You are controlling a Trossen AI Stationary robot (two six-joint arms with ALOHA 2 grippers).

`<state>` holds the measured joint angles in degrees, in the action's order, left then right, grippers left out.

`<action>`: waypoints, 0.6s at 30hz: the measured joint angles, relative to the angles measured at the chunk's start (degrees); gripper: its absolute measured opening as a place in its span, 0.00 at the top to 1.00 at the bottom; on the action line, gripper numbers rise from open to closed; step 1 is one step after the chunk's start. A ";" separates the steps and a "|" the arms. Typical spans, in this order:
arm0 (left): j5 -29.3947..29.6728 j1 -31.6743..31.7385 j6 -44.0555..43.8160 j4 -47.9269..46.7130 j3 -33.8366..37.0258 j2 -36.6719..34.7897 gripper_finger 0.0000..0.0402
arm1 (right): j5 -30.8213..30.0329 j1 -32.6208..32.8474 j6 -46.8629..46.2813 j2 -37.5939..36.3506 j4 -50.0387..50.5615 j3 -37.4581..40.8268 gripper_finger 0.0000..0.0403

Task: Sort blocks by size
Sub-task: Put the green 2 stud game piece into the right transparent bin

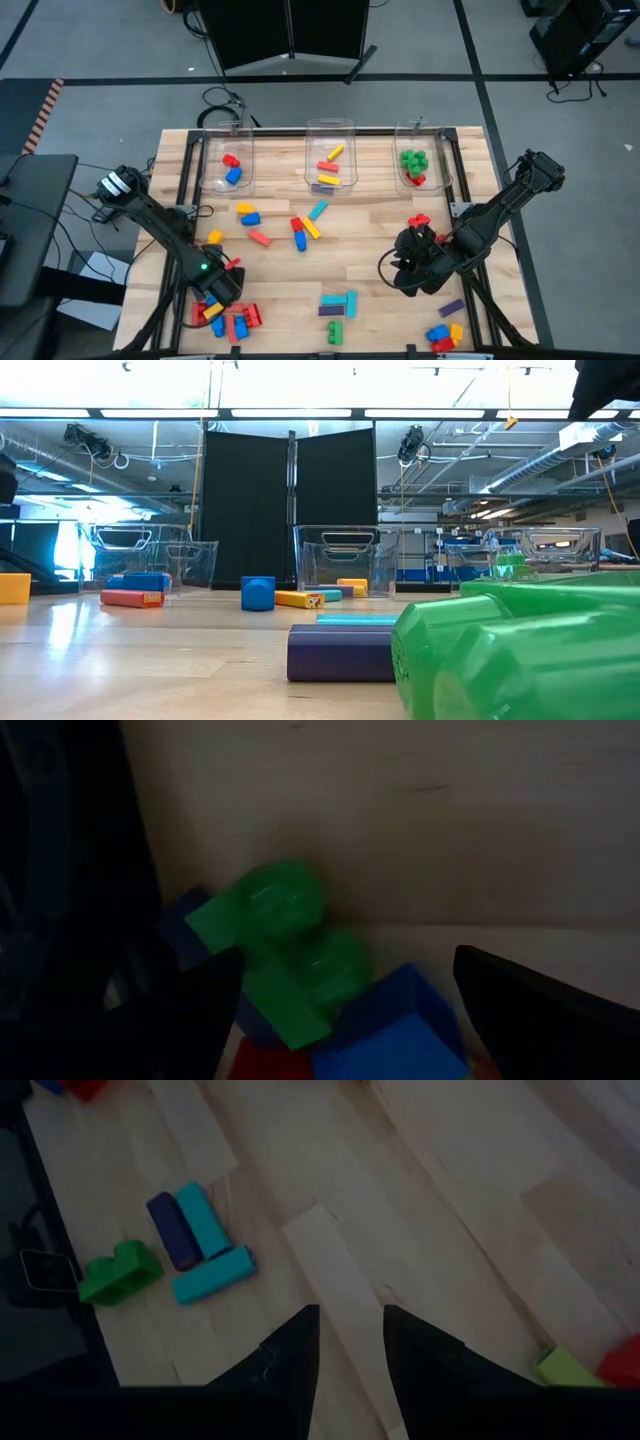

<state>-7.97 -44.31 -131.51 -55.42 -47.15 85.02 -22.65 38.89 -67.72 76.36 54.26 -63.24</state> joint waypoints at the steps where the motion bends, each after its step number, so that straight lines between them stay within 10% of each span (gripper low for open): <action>1: 0.63 0.00 0.01 -0.41 -0.46 0.01 0.08 | -0.05 0.00 0.01 -0.02 -0.02 0.00 0.69; 18: -1.53 0.00 -3.34 -1.57 0.18 0.01 0.08 | -0.22 -0.02 0.43 -0.01 -0.69 0.00 0.69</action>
<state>-9.51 -44.31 -134.86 -57.00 -46.97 85.03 -22.87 38.87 -67.29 76.34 53.57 -63.24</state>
